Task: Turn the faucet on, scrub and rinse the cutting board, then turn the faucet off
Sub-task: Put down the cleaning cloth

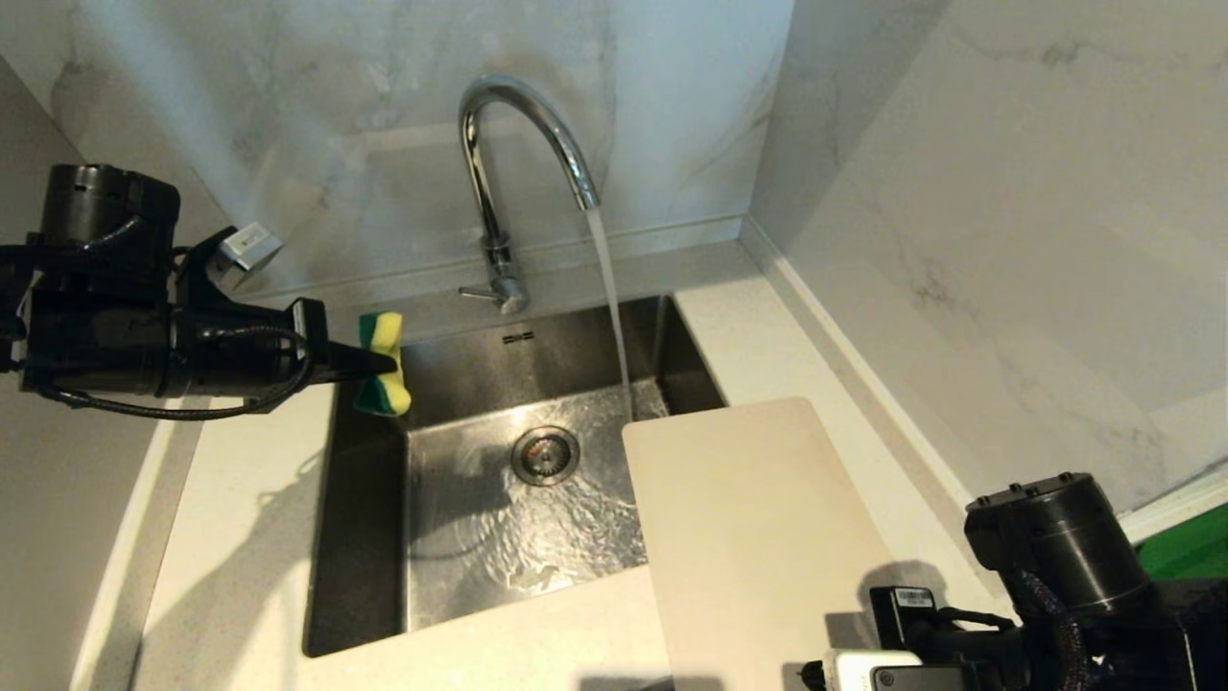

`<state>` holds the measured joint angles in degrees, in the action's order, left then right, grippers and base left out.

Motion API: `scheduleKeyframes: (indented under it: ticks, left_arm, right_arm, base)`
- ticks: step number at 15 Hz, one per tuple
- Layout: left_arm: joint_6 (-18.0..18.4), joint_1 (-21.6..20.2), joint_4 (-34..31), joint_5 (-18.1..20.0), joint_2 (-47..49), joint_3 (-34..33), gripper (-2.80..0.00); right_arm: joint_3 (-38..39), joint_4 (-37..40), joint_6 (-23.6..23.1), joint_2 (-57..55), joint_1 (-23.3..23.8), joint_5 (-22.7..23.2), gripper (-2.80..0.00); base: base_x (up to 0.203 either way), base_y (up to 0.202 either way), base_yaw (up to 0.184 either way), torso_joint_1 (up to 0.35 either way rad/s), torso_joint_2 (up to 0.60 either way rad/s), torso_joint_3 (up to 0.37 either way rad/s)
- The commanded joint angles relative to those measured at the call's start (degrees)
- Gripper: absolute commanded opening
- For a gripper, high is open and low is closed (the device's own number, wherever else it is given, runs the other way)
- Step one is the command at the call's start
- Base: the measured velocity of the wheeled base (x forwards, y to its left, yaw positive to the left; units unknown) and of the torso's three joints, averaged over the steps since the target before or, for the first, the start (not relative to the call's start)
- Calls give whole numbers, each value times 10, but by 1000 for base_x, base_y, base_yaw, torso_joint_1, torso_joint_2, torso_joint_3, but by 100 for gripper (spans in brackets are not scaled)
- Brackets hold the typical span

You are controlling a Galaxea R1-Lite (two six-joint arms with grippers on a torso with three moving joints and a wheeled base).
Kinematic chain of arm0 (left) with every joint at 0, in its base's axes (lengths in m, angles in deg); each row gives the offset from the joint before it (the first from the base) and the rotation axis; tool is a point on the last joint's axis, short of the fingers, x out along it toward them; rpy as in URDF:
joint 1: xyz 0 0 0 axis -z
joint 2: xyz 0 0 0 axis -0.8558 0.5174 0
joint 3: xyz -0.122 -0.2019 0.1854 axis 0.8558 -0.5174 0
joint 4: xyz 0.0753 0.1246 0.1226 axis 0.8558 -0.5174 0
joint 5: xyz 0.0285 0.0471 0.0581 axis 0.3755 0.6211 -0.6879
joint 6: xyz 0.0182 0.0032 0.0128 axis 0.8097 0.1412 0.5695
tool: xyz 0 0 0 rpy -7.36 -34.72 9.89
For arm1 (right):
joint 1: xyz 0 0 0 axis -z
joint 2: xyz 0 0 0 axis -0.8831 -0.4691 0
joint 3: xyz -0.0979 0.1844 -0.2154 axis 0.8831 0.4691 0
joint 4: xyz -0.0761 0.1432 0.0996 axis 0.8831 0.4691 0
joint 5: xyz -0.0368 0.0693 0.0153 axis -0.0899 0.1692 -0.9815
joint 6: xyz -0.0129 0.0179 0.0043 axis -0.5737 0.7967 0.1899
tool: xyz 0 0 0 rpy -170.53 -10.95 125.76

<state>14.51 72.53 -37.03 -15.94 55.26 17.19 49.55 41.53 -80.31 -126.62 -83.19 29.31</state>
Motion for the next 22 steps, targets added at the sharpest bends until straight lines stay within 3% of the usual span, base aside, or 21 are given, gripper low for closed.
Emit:
scheduleKeyframes:
  ticks: [1,4,6,9,12,16,19,22]
  left_arm:
    - [-2,1,-1,1,-2,1,-280]
    - [-2,15,-3,-4,-6,1,-280]
    - [-2,24,-9,-11,-10,0,-280]
    - [-1,31,-15,-25,-13,0,-280]
    - [-1,31,-16,-31,-15,0,-280]
    - [1,31,-16,-31,-11,3,-280]
    - [0,32,-16,-31,-11,1,-280]
    - [1,32,-16,-31,-9,1,-280]
  right_arm:
    - [4,-11,3,40,0,-31,-280]
    - [14,-58,62,67,-1,-62,-280]
    - [12,-121,132,66,-1,-70,-280]
    - [6,-198,280,70,-1,-84,-280]
    - [-3,-213,418,85,0,-113,-280]
    - [-53,-214,459,86,72,-122,-280]
    - [-91,-215,512,85,150,-69,-280]
    - [-106,-215,529,90,204,-49,-280]
  base:
    - [0,0,0,0,0,0]
    - [0,0,0,0,0,0]
    - [0,0,0,0,0,0]
    - [0,0,0,0,0,0]
    - [0,0,0,0,0,0]
    - [0,0,0,0,0,0]
    - [0,0,0,0,0,0]
    - [0,0,0,0,0,0]
